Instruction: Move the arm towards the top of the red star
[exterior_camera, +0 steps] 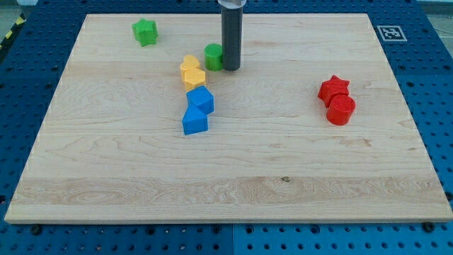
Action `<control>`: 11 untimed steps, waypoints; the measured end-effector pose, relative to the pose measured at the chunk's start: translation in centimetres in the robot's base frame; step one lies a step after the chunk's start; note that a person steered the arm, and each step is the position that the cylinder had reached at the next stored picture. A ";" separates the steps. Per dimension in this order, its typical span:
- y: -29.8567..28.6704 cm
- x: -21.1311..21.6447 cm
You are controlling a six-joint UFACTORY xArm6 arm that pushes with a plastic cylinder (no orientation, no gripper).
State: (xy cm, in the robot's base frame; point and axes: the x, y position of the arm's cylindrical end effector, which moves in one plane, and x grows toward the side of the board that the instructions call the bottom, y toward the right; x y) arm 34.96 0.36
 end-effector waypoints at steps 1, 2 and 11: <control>-0.2 0.3; -1.9 -0.7; -10.9 -8.5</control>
